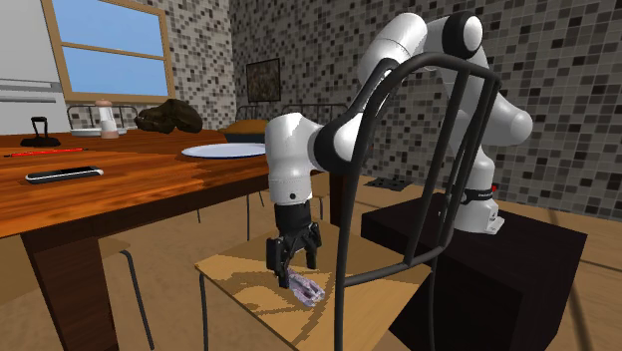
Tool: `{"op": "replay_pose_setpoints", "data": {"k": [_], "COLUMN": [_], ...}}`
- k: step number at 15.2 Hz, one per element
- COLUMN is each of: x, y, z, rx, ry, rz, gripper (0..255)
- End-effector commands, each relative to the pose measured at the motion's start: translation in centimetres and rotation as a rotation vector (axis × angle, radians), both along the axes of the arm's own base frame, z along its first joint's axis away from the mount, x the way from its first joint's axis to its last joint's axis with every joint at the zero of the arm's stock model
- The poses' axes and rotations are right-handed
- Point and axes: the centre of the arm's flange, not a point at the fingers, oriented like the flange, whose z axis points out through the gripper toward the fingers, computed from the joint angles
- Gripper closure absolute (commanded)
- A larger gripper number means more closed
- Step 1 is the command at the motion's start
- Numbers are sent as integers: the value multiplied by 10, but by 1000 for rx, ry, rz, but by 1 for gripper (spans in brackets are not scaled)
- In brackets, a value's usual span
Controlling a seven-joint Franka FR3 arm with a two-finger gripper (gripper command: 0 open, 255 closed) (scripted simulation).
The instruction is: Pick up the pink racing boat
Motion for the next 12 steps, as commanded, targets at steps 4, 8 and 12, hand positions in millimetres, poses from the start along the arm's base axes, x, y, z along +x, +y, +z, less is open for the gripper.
{"op": "replay_pose_setpoints", "data": {"k": [4, 8, 12], "x": [-1, 0, 0], "y": [0, 0, -1], "z": [-19, -20, -19], "rx": [0, 0, 0], "ry": [0, 0, 0], "rz": [-1, -1, -1], "gripper": [0, 255, 255]}}
